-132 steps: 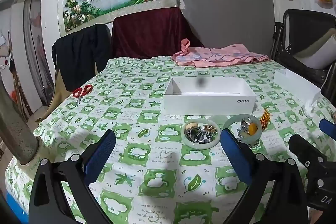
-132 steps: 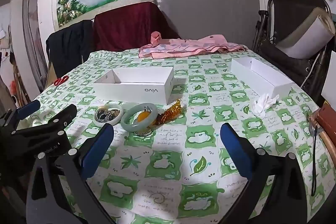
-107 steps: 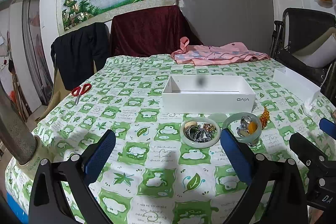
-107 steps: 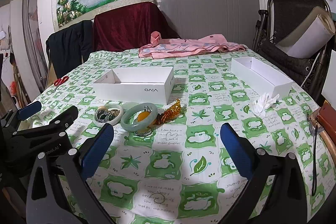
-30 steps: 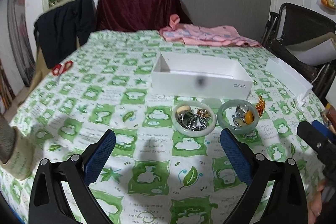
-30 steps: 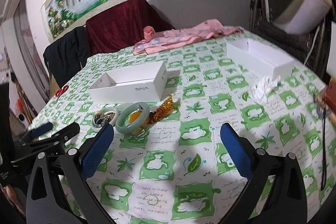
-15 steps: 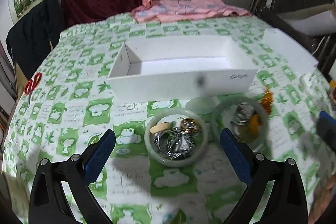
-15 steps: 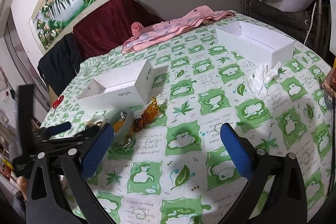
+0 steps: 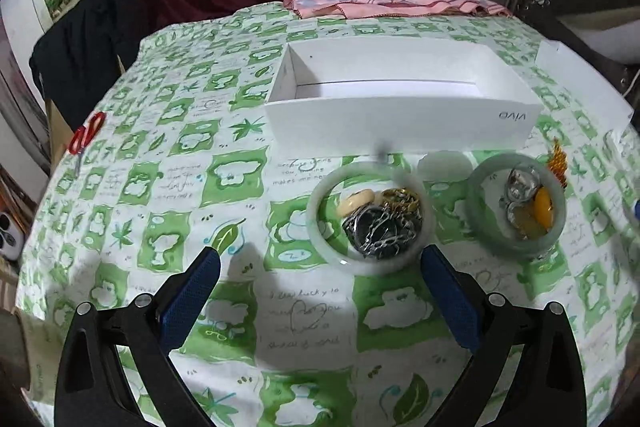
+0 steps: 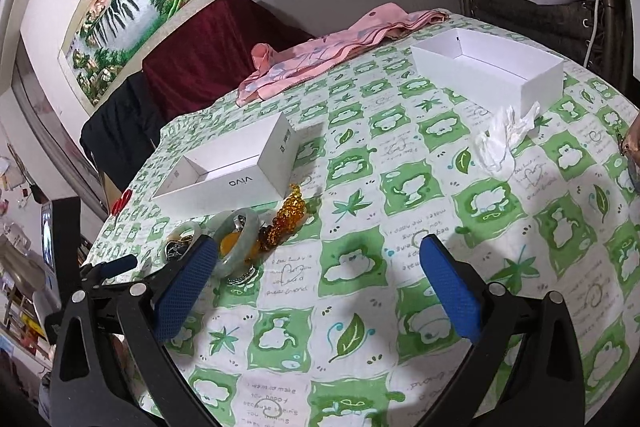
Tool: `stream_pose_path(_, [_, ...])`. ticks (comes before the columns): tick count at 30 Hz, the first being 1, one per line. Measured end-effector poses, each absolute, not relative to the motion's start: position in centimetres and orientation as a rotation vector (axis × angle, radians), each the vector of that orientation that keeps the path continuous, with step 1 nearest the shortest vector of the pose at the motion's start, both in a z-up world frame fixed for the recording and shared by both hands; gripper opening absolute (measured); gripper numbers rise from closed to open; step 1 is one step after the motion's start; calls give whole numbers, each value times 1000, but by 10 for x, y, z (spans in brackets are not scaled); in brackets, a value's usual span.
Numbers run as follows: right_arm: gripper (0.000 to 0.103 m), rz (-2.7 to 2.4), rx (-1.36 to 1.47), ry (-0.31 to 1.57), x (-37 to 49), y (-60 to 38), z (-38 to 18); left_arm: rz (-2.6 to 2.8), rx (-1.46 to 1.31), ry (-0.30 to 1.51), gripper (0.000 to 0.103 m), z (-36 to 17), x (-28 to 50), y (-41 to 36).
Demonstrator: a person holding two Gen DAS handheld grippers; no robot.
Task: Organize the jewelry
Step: 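Move left tool to the pale jade bangle while right tool approaches the green bangle, then grasp and lift the pale bangle with left tool while right tool lifts the green bangle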
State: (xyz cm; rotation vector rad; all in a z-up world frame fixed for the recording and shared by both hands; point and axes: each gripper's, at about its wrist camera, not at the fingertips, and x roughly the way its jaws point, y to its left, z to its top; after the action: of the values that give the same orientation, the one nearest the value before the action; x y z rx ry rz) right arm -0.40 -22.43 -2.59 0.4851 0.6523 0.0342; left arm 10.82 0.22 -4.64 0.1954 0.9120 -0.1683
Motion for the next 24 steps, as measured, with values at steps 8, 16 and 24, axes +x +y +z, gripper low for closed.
stream_pose_path(8, [96,47,445,655,-2,-216,-25,-230,194,907,73,-47,124,-14])
stream_pose_path(16, [96,165,307,710,13,-189,-19,-225,93,861,69,-35,106,13])
stream_pose_path(24, [96,253,-46,825,62,-125,-21,-186,5,861,69,-32,106,39])
